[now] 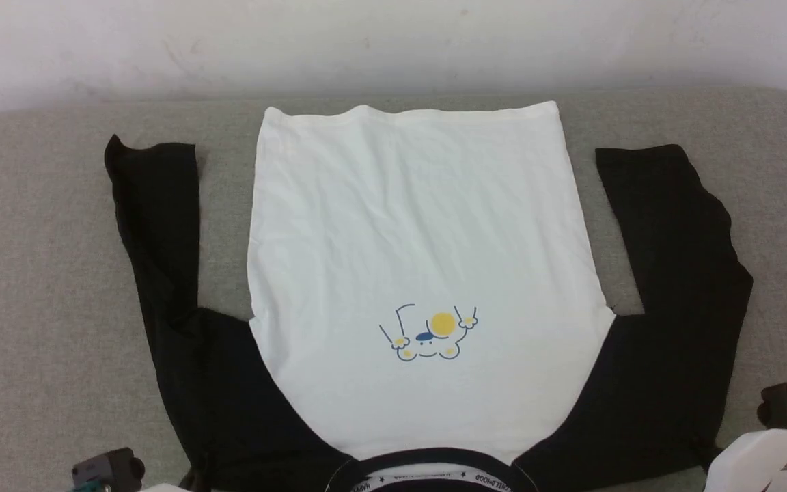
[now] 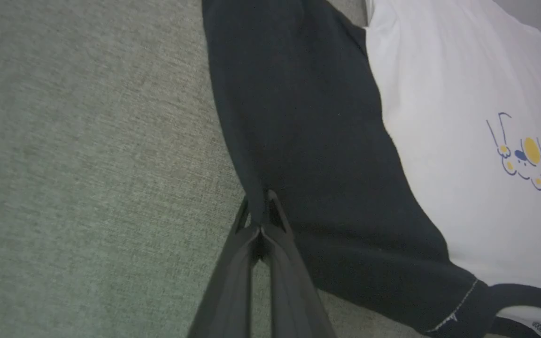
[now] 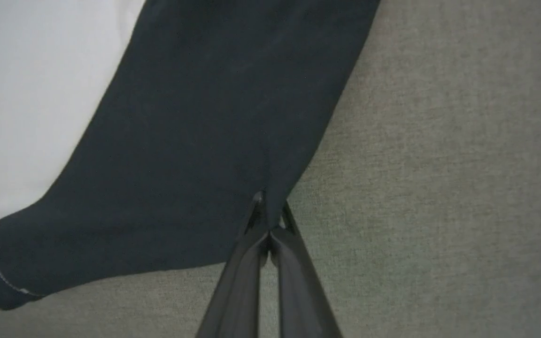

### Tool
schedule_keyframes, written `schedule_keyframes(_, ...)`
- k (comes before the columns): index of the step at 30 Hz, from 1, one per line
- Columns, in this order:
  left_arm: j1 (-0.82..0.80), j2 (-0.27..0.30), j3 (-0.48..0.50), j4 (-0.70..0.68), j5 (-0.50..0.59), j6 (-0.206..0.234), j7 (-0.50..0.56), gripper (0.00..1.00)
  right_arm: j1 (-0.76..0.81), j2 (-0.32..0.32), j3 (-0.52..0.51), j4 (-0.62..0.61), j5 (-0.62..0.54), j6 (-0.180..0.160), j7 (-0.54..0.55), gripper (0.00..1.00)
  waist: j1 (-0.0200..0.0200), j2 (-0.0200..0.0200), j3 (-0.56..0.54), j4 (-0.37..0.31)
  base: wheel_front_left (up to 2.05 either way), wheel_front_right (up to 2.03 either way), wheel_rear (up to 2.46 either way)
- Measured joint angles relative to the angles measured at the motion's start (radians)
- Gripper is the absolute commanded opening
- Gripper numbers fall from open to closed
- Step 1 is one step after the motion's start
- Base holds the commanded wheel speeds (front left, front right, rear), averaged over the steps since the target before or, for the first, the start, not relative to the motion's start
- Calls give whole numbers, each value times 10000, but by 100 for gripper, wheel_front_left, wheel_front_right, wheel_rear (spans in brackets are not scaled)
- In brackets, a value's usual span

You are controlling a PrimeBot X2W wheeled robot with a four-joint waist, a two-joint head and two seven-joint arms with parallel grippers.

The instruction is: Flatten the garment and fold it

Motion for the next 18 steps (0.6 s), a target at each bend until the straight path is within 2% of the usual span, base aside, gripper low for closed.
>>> schedule_keyframes(4, -128, -165, -90, 508, -54, -194, -274, 0, -58, 2, 182, 704, 25, 0, -516, 0, 0, 0, 23, -21, 0, 0, 0)
schedule_keyframes(5, -202, -215, -100, 610, -104, -215, -316, 25, -74, 0, 232, 800, 38, 0, -633, 20, 0, 0, 21, -26, 0, 0, 0)
schedule_keyframes(6, -244, -270, -111, 673, -205, -295, -322, 62, -84, 0, 278, 880, 54, 0, -713, 56, 1, 0, 10, -32, 0, 0, 0)
schedule_keyframes(7, -250, -330, -98, 702, -303, -339, -341, 100, -97, 6, 282, 924, 96, 0, -784, 100, 1, 0, -8, -35, 0, 0, 0)
schedule_keyframes(14, -235, -343, 213, 493, -472, -368, -731, 100, -94, 2, -165, 541, -33, -2, -1613, 100, 0, 0, -197, -11, 0, 0, 0)
schedule_keyframes(18, -239, 81, 575, -15, 130, -178, -1423, 100, -242, -19, -487, -230, -268, -4, -3342, 100, 0, 0, -259, 11, 0, 0, 0)
